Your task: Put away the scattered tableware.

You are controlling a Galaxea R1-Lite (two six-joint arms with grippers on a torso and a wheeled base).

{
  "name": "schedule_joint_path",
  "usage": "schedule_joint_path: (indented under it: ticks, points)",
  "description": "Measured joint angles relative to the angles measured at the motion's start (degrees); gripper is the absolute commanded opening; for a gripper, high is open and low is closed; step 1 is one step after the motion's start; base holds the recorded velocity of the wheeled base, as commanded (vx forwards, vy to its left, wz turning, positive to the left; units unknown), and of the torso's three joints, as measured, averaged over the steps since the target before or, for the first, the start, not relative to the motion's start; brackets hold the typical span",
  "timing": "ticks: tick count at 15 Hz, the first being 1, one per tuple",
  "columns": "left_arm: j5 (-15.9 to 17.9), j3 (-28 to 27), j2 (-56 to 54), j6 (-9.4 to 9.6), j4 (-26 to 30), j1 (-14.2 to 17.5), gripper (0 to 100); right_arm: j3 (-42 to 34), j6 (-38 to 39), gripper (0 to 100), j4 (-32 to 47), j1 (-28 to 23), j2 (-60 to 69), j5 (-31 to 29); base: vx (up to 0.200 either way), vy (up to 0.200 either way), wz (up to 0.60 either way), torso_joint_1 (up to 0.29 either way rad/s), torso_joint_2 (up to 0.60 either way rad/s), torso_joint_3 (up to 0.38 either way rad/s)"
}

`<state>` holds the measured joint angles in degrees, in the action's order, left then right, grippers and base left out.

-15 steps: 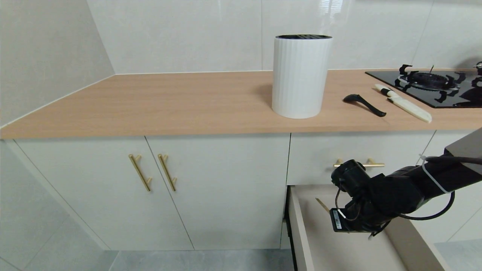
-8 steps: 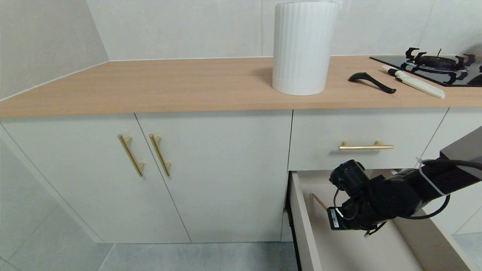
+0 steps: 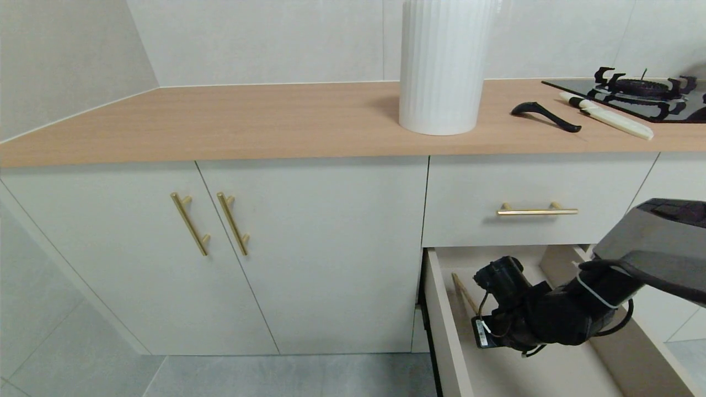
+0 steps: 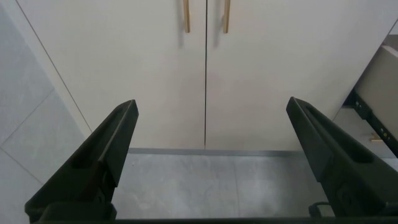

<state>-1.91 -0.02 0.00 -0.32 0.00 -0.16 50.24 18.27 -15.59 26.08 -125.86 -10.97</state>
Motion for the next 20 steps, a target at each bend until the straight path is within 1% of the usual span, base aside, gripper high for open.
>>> schedule_joint_path:
  ticks: [3,9,10,17,20]
  points:
    - [0.0,0.0,0.0,0.05,0.0,0.0,100,-0.1,0.0,0,-3.9,0.0,-2.8,-2.3,0.000,0.000,0.00,0.000,0.00,0.000]
    - [0.0,0.0,0.0,0.02,0.0,0.0,100,-0.2,0.0,0,-4.6,-0.4,-4.8,-2.5,0.000,0.000,0.00,0.000,0.00,0.000]
    - [0.0,0.0,0.0,0.02,0.0,0.0,100,-0.2,0.0,100,-4.6,-0.5,-4.8,-2.6,0.000,0.000,0.00,0.000,0.00,0.000]
    - [0.0,0.0,0.1,-0.01,0.0,0.0,100,-0.4,0.1,100,-5.7,-0.5,-4.9,-2.6,0.000,0.000,0.00,0.000,0.00,0.000]
    - [0.0,0.0,0.1,0.00,0.0,0.0,100,-1.4,0.1,100,-5.6,-0.5,-2.9,-2.7,0.000,0.000,0.00,0.000,0.00,0.000]
